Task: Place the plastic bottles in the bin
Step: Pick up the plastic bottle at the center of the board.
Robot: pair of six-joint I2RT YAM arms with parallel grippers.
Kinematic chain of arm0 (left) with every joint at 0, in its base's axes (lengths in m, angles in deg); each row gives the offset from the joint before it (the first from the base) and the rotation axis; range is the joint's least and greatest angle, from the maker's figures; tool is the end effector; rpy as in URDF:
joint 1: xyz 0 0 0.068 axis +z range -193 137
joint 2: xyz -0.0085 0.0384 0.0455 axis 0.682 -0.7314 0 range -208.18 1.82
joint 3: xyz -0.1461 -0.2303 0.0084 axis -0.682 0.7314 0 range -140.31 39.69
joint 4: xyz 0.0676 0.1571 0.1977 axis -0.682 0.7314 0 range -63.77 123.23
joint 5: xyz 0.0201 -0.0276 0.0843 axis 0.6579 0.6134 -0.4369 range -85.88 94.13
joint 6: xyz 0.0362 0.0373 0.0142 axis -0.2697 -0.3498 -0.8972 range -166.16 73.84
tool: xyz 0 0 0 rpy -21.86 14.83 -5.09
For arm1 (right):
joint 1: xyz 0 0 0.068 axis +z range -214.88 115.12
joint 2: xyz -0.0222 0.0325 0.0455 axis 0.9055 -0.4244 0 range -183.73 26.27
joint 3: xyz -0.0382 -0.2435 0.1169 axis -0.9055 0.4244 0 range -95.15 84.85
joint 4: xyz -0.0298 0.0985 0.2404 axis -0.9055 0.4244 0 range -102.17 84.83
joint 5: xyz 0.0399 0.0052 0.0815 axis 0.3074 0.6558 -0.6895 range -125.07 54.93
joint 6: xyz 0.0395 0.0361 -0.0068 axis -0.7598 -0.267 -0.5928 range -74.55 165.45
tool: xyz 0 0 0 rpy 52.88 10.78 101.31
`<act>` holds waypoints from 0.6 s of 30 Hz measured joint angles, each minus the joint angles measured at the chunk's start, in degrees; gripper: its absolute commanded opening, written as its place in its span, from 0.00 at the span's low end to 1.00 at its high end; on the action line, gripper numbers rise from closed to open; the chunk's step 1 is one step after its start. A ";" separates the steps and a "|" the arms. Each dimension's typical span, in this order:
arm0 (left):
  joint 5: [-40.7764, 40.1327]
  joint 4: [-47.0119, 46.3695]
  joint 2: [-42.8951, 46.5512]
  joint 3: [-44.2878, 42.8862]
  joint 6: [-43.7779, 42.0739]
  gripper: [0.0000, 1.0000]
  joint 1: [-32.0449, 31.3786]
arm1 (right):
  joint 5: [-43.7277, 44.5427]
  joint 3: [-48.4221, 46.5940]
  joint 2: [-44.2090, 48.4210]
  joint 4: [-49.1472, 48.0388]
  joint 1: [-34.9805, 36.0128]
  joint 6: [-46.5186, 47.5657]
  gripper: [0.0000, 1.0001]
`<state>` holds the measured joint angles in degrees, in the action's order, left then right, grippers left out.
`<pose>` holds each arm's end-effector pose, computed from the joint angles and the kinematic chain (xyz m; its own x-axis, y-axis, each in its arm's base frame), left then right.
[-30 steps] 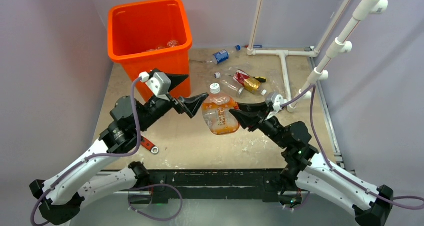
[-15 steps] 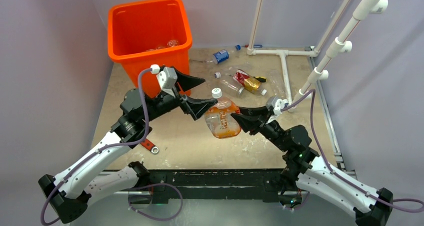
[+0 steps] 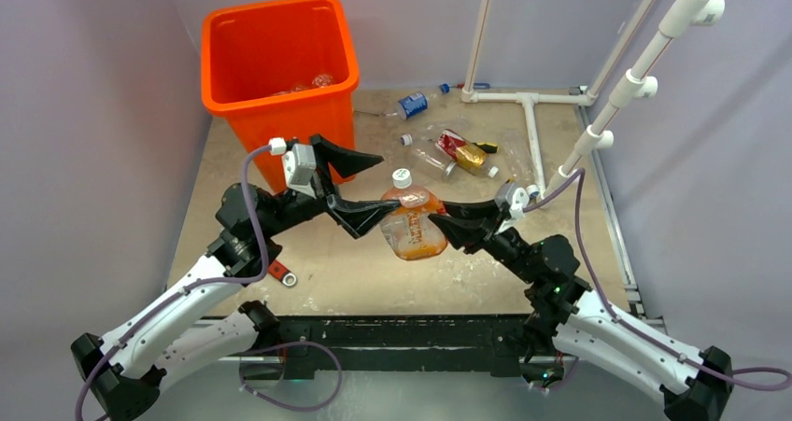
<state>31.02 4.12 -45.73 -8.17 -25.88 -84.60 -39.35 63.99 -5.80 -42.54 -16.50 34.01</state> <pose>0.1270 -0.1343 0.4100 -0.0461 -0.3724 -0.9269 0.9476 0.2774 -0.1586 0.0988 0.1153 0.3009 0.0564 0.3615 -0.9307 -0.8199 0.5488 0.1634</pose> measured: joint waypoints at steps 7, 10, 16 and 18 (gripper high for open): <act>-0.28 -0.76 -0.44 0.85 -0.46 0.92 -0.02 | -2.21 0.02 -2.69 -2.51 0.76 0.98 0.00; -0.66 -0.68 -1.29 0.85 -0.68 0.90 0.00 | -2.93 0.02 -3.19 -3.72 0.87 1.29 0.00; -0.66 1.14 -4.09 0.76 -0.96 0.76 0.00 | -3.04 0.02 -3.52 -4.81 1.11 1.66 0.00; -0.46 1.57 -5.09 0.61 -0.94 0.70 0.00 | -3.13 0.02 -3.52 -5.07 1.11 1.68 0.00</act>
<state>30.56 5.69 -50.82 -7.56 -26.82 -84.60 -42.47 64.01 -9.32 -47.61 -15.39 35.69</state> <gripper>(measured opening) 0.773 0.329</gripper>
